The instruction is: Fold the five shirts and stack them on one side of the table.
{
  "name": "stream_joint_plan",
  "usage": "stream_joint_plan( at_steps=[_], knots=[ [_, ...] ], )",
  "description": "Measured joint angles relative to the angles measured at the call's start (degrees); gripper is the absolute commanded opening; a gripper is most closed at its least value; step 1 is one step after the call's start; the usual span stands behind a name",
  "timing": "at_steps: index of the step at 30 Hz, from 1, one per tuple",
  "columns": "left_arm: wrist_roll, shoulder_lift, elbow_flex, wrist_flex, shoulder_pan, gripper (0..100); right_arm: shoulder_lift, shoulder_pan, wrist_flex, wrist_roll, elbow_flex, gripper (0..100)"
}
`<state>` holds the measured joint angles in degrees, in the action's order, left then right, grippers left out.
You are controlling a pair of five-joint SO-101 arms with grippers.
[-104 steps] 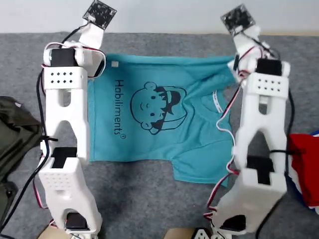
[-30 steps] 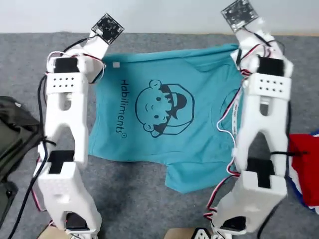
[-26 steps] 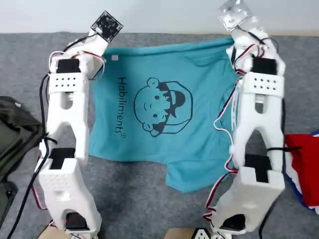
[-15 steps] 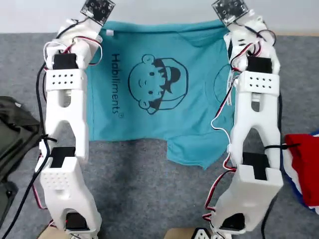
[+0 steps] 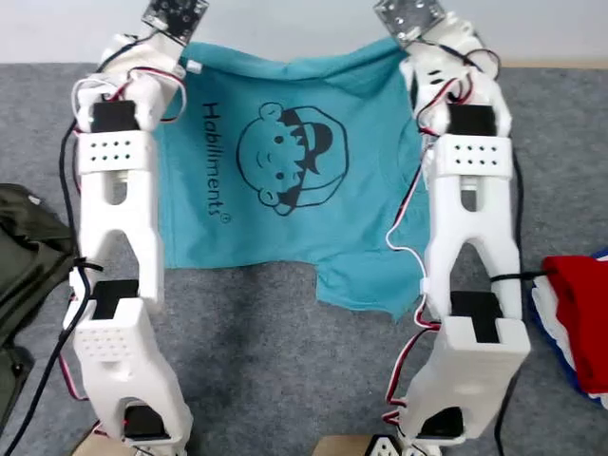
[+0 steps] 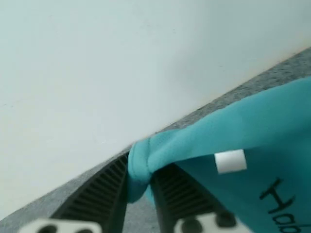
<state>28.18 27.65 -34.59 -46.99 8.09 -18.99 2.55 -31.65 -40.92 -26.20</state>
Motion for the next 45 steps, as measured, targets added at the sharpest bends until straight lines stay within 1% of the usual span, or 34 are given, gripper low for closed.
stream_joint_plan(
  at_steps=[7,10,12,16,19,23,27,29,34,38,42,45],
  knots=[
    [0.0,0.0,-0.53,-0.18,0.18,0,0.0,0.44,-0.7,0.0,0.0,1.0],
    [0.0,0.0,-0.7,-4.4,0.18,0,0.0,0.44,-5.45,0.0,0.0,1.0],
    [0.7,0.0,-0.88,-9.67,0.0,0,0.0,0.09,-10.37,-0.7,0.0,1.0],
    [8.79,0.0,-0.88,-22.95,-0.44,0,0.0,-0.53,-21.27,-2.11,0.0,1.0],
    [13.1,0.0,-0.88,-32.7,-0.62,0,0.0,-0.53,-29.8,-3.52,0.0,1.0],
    [18.64,0.0,-0.88,-42.46,-0.62,0,0.0,-0.53,-40.0,-4.4,0.0,1.0],
    [23.56,0.0,-0.88,-50.02,-0.62,0,0.0,-0.53,-47.91,-4.57,0.0,1.0],
    [25.49,0.0,-0.97,-51.6,-0.62,0,0.18,-0.53,-51.6,-4.57,0.0,1.0],
    [26.46,0.0,-0.97,-51.87,1.05,0,0.18,-0.53,-60.92,-6.86,0.0,1.0],
    [27.69,0.0,0.97,-51.87,0.88,0,2.02,-0.44,-68.13,-8.0,0.0,1.0],
    [28.13,0.0,5.63,-51.6,0.88,0,2.9,-0.53,-68.66,-8.09,0.0,1.0],
    [28.31,0.0,8.88,-49.41,0.88,0,4.92,-0.35,-68.84,-8.09,0.0,1.0]
  ],
)
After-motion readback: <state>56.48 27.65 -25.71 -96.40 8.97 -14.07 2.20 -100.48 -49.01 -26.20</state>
